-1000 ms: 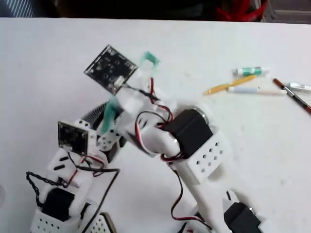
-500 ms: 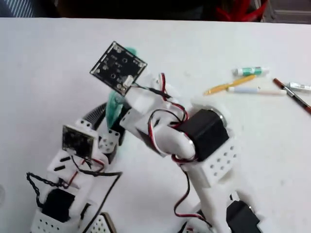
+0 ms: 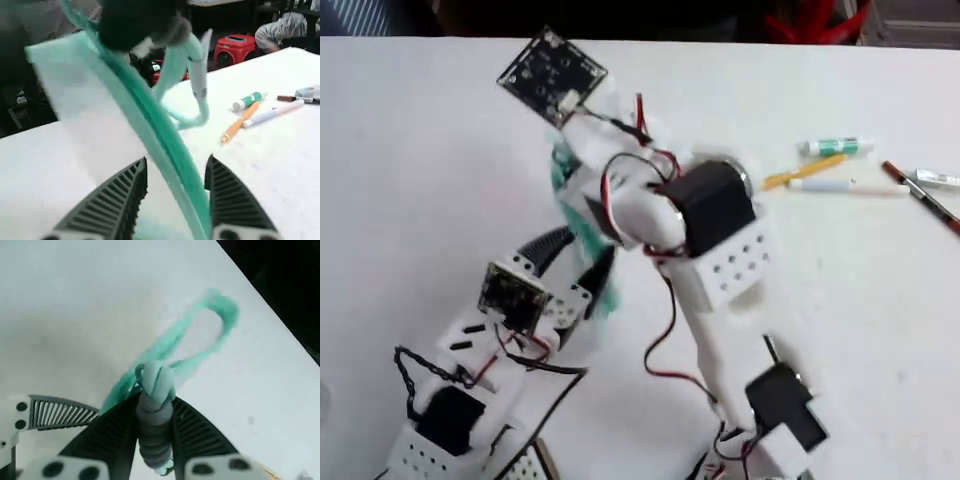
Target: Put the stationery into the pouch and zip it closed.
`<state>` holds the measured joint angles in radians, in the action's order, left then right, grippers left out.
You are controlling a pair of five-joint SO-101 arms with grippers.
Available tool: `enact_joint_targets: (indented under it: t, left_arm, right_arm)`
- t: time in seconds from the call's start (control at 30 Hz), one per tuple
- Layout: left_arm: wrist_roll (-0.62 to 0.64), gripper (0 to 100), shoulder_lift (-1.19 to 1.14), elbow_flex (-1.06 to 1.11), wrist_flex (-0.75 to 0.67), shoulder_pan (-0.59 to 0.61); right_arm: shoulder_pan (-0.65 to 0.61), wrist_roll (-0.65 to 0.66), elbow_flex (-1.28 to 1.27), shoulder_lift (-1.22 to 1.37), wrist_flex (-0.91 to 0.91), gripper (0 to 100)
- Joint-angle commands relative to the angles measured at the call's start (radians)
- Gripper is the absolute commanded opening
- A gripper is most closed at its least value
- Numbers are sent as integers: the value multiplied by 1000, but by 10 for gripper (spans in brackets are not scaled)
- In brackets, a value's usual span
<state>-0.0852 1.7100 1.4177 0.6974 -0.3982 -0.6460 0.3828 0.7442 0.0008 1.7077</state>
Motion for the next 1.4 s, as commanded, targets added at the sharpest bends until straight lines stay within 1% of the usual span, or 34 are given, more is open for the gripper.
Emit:
enact_joint_targets:
  t: [0.0,0.1,0.2,0.33,0.43,0.57,0.67,0.77,0.97,1.03,1.2,1.33,1.37]
  left_arm:
    - [-2,209,-12,-43,31,-33]
    - [-2,207,-13,-32,15,-30]
    - [2,207,-12,-15,-11,-30]
    - [104,212,-10,-25,-12,-27]
    - [118,212,-10,-37,-12,19]
    - [120,209,-12,-32,-40,62]
    - [120,207,-10,-32,-32,62]
    - [118,207,-10,-32,-32,64]
    - [115,207,-10,-32,-32,65]
    - [118,207,-10,-37,-34,96]
    - [120,207,-10,-41,-68,191]
    - [124,207,-10,-40,-75,196]
    - [149,210,-10,-38,-75,196]
  right_arm:
    - [13,5,20,18,10,18]
    - [5,-28,20,-13,10,18]
    - [-18,-29,-12,-44,12,18]
    - [-93,-31,-144,-110,12,18]
    - [-131,-49,-227,-170,12,18]
    - [-142,-112,-245,-240,10,18]
    - [-139,-107,-245,-271,8,18]
    - [-61,-104,-245,-286,5,18]
    - [85,-14,-245,-294,10,18]
    - [113,29,-252,-294,10,18]
    - [153,207,-255,-292,12,18]
    - [156,330,-333,-305,12,18]
    - [139,368,-371,-312,12,18]
